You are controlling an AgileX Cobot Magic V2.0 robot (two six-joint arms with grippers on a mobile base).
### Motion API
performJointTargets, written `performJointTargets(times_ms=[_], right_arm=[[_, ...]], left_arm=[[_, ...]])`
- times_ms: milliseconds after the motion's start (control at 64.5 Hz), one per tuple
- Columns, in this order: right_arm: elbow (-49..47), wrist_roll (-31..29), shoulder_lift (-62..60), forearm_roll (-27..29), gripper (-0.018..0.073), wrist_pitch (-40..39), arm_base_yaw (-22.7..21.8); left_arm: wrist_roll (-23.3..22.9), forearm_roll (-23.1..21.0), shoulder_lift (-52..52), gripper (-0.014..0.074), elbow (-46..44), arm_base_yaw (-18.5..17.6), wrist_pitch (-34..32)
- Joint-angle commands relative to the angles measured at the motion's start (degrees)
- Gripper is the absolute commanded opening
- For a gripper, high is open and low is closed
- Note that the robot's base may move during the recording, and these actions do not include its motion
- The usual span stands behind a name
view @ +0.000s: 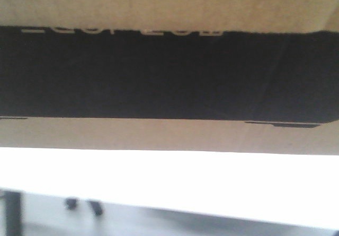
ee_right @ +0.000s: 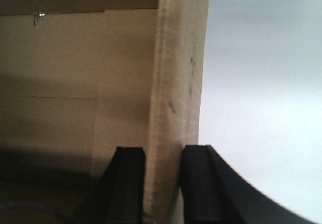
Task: Grab box from left shelf to table start
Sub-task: 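Keep holding the box with both grippers while driving across the floor, then carry the box with both grippers over the white table edge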
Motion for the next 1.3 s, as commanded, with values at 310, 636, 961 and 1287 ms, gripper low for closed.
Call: performJointTargets(times_ms=[310, 636, 961, 1287], right_arm=[[-1.5, -0.2, 0.7, -6.9, 0.0057, -6.5, -0.7], [-1.5, -0.2, 0.7, -6.9, 0.0057, -6.5, -0.7], [-1.5, -0.2, 0.7, -6.9, 0.0057, -6.5, -0.7], [-1.5, -0.2, 0.7, -6.9, 0.0057, -6.5, -0.7]], left_arm=[[0.2, -2.8, -0.2, -0.0104, -2.4, -0.1, -10.7], [0.2, -2.8, -0.2, -0.0104, -2.4, -0.1, -10.7], [0.2, -3.2, -0.2, -0.0104, -2.4, -0.1, -10.7], [0.2, -3.2, -0.2, -0.0104, -2.4, -0.1, -10.7]])
